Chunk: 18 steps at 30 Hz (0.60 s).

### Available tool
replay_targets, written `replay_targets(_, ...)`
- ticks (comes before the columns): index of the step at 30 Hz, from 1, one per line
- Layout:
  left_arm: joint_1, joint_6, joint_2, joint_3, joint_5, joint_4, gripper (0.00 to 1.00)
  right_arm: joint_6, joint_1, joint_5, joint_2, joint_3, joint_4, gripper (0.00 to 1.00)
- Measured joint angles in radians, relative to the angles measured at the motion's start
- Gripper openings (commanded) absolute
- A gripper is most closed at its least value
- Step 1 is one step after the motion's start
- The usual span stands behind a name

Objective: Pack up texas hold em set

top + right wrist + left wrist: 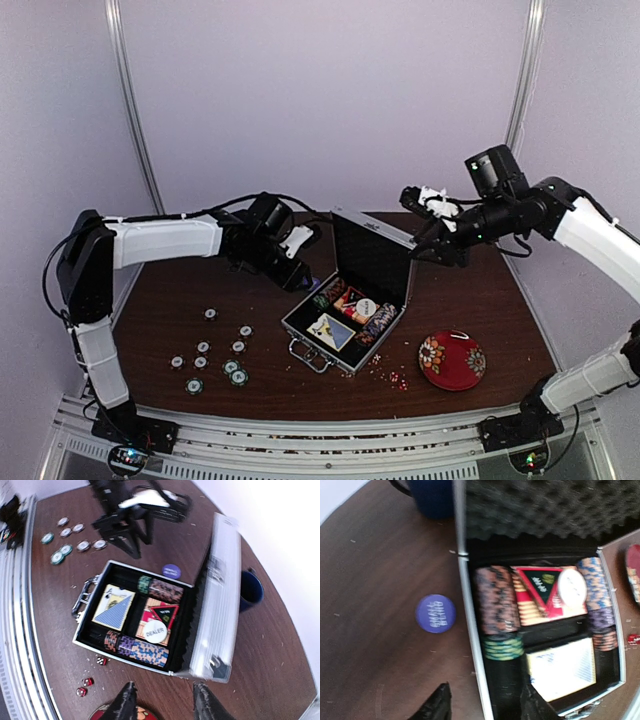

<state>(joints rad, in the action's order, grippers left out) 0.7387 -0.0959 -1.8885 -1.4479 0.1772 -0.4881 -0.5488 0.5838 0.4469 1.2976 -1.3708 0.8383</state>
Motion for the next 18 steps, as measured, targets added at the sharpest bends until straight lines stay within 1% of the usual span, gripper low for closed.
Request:
replay_targets(2, -0.005, -0.006, -0.023, -0.048, -0.057, -0.023, 0.58, 0.006, -0.106, 0.026, -0.069, 0.111, -0.057, 0.52)
replay_targets(6, -0.018, -0.021, -0.117, -0.151, -0.147, -0.038, 0.63, 0.061, -0.285, 0.051, -0.168, 0.356, -0.187, 0.57)
replay_targets(10, -0.045, -0.045, -0.232, -0.224, -0.173, -0.037, 0.64, 0.133, -0.419, 0.059, -0.197, 0.544, -0.328, 0.60)
replay_targets(13, -0.066, -0.064, -0.306, -0.270, -0.179, -0.036, 0.63, 0.171, -0.469, 0.054, -0.197, 0.595, -0.373, 0.61)
replay_targets(18, -0.091, -0.108, -0.388, -0.320, -0.172, 0.010, 0.63, 0.209, -0.502, 0.047, -0.210, 0.601, -0.463, 0.61)
